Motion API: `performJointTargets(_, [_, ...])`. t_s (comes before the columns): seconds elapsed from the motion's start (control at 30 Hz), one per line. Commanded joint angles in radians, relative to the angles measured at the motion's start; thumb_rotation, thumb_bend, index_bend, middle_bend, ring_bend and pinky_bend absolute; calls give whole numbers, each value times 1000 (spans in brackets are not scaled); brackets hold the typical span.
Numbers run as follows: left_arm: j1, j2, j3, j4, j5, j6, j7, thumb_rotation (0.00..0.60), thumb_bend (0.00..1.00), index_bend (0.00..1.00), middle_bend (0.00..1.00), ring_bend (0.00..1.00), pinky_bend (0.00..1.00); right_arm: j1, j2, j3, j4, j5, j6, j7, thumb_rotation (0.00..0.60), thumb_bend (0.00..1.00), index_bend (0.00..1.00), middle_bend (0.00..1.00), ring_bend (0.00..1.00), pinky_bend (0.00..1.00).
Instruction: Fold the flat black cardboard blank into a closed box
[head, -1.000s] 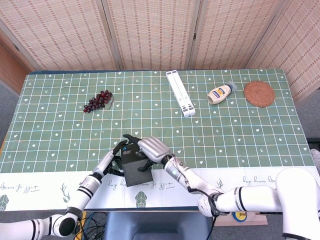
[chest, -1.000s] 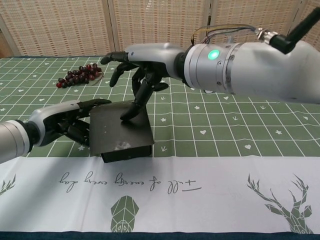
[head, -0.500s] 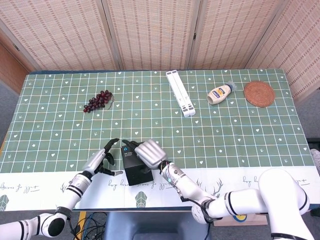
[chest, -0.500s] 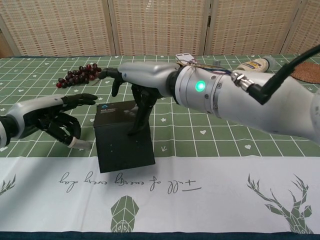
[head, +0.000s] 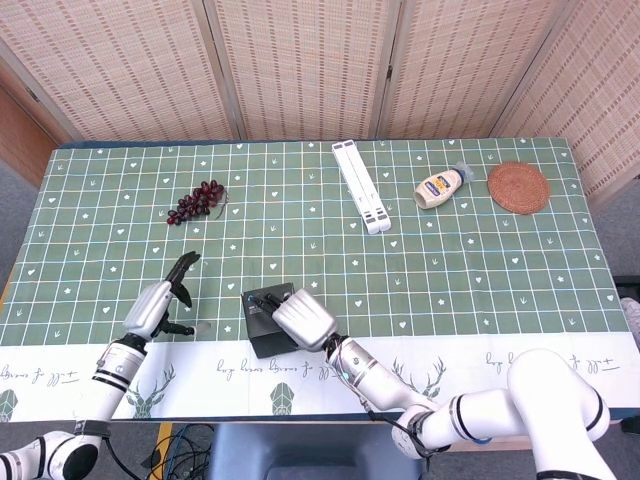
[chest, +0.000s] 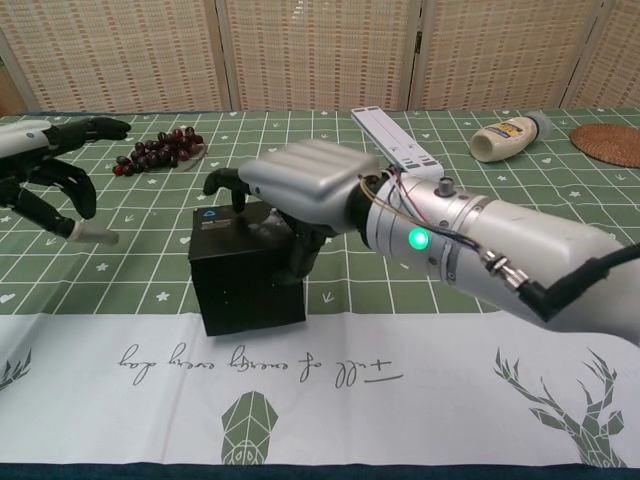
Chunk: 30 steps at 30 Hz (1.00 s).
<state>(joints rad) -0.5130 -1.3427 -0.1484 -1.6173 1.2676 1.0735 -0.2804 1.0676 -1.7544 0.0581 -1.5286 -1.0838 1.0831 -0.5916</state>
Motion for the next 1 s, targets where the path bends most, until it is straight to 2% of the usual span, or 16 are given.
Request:
performJointTargets(0.03, [7,11,-8,-9,7,9,-14,600,98,0,16,513,432,-21,-45,-17,75,-65,27,-27,600,298,224,297,635,900])
performJointTargets(0.2, [14,26,-18,-18,18,24,-29,600,99,0,16,513,432,-39,-73,-13,132,-100,23,-47,600,311,295,326,645,900])
performJointTargets(0.33, [18,33,-23,-22,24,31,-35,600,99,0,16,512,431,-51,-78,-7,149,-115,15,-61,600,310,309,335,645,900])
performJointTargets(0.57, [27,42,-22,-27,47,54,-19,600,99,0,15,498,431,-89,-50,8,110,-156,37,-47,600,310,310,329,645,900])
performJointTargets(0.67, [35,51,-16,-17,62,82,35,600,99,0,1,389,427,-128,8,10,44,-194,88,-16,600,311,310,325,639,900])
performJointTargets(0.8, [55,43,-14,21,60,146,163,600,99,0,0,211,408,-196,133,-1,-82,-228,144,40,600,316,309,325,572,900])
performJointTargets(0.93, [82,60,-11,19,48,181,204,600,99,0,0,144,348,-267,260,-23,-202,-243,184,113,600,320,292,321,509,879])
performJointTargets(1.0, [100,79,-6,16,47,203,233,600,99,0,0,130,322,-309,329,-40,-257,-268,216,164,600,320,285,320,469,824])
